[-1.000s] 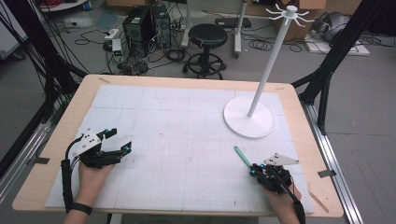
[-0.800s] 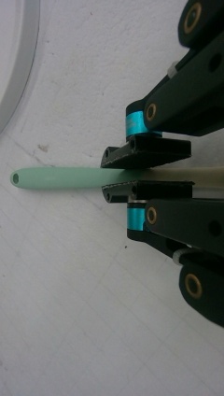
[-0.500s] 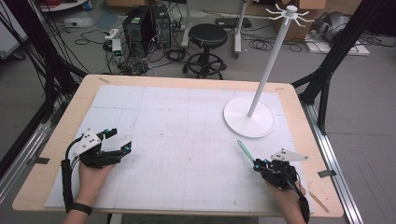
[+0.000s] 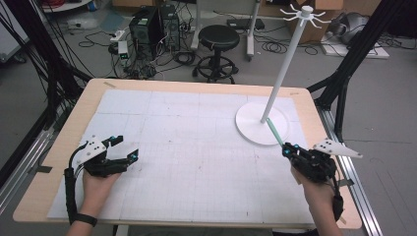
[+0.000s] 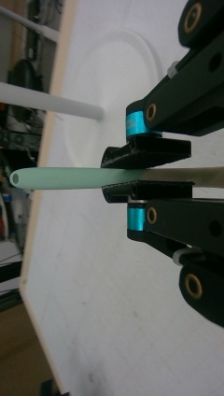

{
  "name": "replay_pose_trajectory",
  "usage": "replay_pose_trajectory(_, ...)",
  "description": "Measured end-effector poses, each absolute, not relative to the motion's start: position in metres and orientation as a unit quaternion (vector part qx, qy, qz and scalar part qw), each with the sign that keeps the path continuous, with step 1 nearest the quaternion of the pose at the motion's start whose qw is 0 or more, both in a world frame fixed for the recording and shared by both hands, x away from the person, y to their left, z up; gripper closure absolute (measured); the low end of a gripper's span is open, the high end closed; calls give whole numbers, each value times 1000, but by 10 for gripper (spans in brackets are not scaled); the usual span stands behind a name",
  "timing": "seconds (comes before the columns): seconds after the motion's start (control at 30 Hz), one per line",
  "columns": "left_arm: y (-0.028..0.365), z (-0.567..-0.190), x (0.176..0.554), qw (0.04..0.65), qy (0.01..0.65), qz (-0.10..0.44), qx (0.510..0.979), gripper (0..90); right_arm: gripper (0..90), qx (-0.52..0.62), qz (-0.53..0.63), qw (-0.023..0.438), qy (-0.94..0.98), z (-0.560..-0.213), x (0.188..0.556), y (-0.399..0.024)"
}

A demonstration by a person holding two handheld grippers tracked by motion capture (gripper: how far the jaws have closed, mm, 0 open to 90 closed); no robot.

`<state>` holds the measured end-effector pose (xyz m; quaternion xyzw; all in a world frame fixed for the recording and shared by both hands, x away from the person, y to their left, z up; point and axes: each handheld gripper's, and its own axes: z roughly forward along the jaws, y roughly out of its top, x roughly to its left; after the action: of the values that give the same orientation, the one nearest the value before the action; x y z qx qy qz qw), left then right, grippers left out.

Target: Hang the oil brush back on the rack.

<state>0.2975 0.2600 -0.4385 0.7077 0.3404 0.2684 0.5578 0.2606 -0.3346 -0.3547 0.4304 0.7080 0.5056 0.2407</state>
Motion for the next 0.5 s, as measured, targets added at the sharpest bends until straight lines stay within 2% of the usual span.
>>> replay_pose_trajectory(0.27, 261, -438, 297, 558, 341, 269, 707, 214, 824, 412, 542, 278, 678, -309, 261, -348)
replay_pose_trajectory(0.5, 261, -438, 297, 558, 340, 269, 708, 215, 824, 403, 557, 295, 664, -286, 262, -357)
